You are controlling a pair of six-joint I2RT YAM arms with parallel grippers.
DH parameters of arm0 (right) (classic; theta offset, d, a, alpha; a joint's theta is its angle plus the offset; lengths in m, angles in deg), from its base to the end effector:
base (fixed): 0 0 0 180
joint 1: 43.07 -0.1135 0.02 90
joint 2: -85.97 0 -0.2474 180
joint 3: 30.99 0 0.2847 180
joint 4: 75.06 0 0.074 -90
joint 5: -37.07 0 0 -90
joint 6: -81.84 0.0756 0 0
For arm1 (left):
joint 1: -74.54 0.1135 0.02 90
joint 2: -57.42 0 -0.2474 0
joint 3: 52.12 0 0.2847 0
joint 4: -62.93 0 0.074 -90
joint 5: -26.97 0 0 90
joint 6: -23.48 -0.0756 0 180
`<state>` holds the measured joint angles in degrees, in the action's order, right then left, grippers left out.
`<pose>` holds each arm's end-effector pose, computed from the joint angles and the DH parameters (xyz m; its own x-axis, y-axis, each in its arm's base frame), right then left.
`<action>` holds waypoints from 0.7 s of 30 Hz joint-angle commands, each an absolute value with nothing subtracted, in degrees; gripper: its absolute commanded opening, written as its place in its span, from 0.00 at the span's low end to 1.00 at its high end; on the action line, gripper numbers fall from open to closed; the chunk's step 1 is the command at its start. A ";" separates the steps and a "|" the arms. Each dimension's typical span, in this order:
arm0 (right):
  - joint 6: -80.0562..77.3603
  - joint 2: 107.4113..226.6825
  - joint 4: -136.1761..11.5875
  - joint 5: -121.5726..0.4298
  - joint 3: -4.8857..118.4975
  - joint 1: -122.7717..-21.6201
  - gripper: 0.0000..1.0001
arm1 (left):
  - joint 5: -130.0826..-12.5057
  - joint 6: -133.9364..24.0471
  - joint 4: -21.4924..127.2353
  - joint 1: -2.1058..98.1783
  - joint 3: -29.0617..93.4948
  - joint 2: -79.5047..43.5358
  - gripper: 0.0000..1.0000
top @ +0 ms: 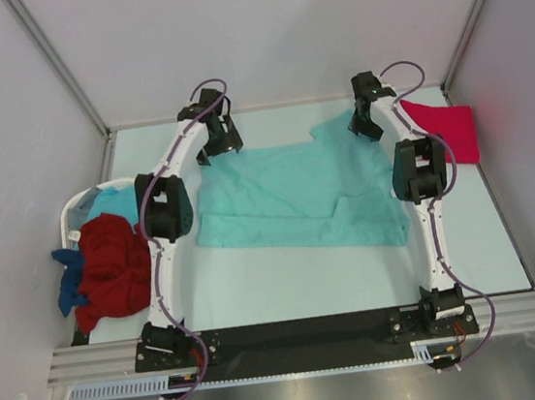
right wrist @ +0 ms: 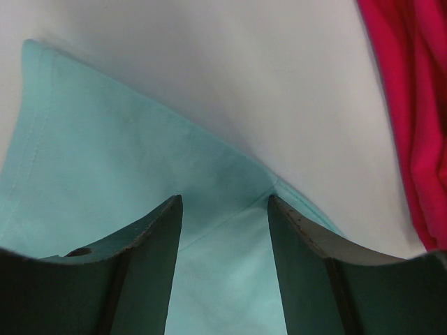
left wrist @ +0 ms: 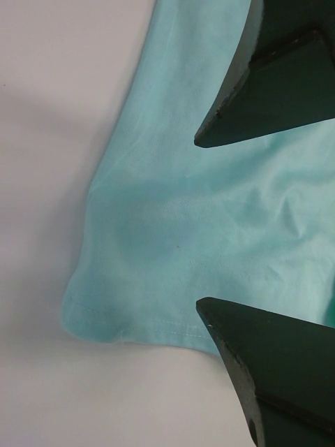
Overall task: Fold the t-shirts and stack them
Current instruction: Fold the flattened tshirt in 1/3 of the way
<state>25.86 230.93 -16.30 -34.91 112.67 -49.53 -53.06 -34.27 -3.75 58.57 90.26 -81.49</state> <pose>0.5789 0.0420 0.1227 -0.6877 0.4576 -0.5636 0.5202 0.8521 0.0570 0.5396 -0.1408 0.1608 -0.8304 -0.3090 -0.4637 -0.2922 0.9500 -0.1098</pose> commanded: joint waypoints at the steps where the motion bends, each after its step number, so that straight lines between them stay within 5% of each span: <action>1: 24.71 232.65 -17.45 -36.14 116.52 -48.34 0.58 | -53.63 -35.85 -2.85 58.98 92.41 -82.41 0.95; 4: 24.71 233.62 -17.45 -36.58 117.66 -48.26 0.57 | -53.54 -36.03 -2.85 58.89 92.15 -82.68 0.95; 8: 24.88 235.02 -17.10 -37.29 118.02 -48.69 0.44 | -53.54 -36.12 -2.93 59.15 92.06 -83.29 0.95; 14: 24.71 234.85 -17.19 -36.94 117.40 -49.13 0.41 | -54.16 -35.41 -2.76 59.77 92.15 -83.91 0.94; 21: 24.89 229.42 -19.11 -35.97 113.38 -49.75 0.55 | -54.77 -34.88 -0.91 60.74 93.29 -83.82 0.95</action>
